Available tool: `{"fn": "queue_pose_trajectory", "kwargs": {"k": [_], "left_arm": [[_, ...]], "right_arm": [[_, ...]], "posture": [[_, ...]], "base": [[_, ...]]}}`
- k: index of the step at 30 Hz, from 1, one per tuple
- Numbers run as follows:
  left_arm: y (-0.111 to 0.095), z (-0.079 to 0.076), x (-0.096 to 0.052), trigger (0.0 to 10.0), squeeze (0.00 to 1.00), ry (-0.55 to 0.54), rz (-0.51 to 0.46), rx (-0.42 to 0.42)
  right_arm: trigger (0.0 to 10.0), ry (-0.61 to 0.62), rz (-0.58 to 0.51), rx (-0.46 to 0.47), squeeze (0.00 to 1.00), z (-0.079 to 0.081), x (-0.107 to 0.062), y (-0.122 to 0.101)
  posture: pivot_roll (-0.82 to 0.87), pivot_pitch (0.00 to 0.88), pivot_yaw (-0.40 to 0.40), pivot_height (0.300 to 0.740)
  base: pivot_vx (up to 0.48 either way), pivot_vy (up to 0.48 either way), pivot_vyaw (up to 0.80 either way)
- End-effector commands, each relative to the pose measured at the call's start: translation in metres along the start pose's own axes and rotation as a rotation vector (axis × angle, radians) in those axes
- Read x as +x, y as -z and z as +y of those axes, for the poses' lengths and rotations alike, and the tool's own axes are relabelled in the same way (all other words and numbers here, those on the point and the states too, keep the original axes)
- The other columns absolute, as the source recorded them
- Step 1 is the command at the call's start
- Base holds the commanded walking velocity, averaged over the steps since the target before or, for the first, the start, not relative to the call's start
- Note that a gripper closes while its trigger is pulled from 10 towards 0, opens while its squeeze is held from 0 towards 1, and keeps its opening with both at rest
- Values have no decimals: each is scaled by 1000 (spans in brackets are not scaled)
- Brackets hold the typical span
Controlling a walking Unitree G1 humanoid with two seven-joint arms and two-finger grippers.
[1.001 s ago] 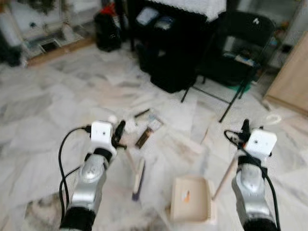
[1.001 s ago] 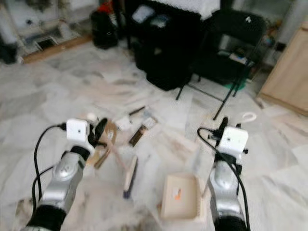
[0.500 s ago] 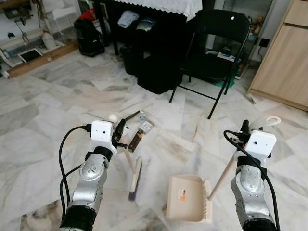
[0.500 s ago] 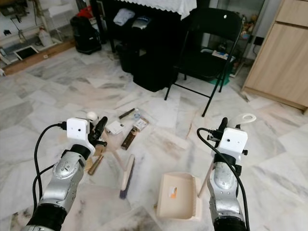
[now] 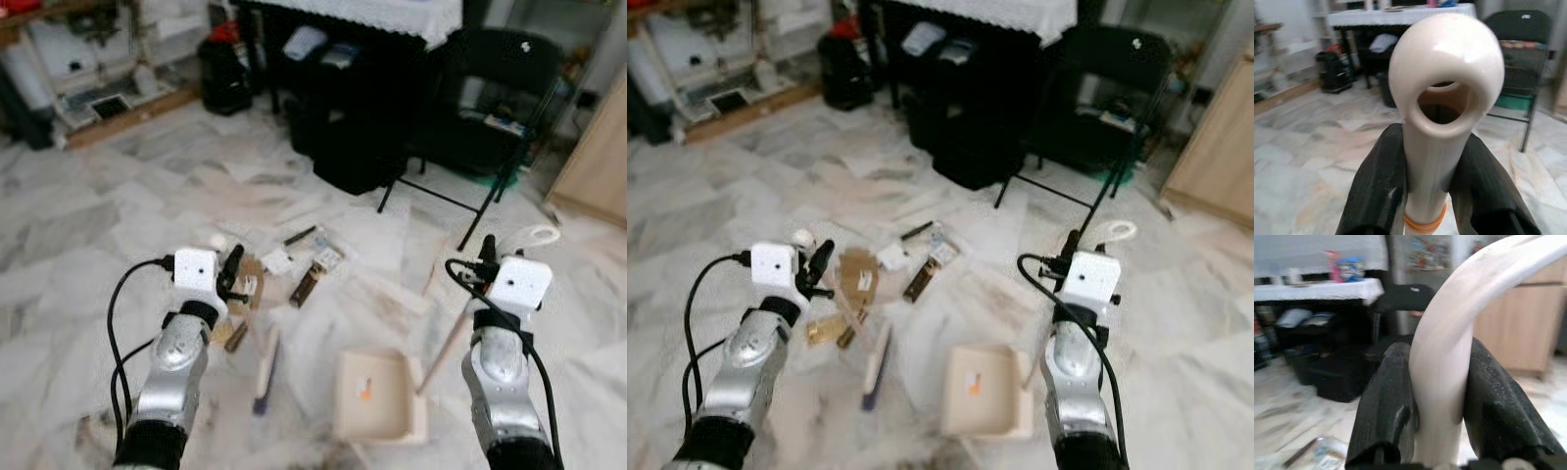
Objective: Sweep floor
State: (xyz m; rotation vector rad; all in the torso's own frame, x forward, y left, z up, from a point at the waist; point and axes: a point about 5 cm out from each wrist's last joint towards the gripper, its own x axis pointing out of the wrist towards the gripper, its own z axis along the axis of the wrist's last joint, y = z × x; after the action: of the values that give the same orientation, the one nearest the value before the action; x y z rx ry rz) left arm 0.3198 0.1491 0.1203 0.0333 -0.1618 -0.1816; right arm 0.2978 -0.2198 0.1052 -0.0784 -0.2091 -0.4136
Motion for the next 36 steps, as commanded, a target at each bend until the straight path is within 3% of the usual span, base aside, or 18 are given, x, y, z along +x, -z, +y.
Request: {"fn": "queue_pose_trajectory", "kwargs": {"k": [1,36], "left_arm": [[-9,3,2,10000,0,-2,-44,-7],[-10,1,5,10000,0,14,-48,-8]], "right_arm": [[10000,-23,-36,-12,0,6,3,-6],[10000,-19,-43,4,0,10,2,-6]], "posture": [[3,53,52,740],[0,15,64,740]], "base": [[0,281,0],[0,286,-98]]}}
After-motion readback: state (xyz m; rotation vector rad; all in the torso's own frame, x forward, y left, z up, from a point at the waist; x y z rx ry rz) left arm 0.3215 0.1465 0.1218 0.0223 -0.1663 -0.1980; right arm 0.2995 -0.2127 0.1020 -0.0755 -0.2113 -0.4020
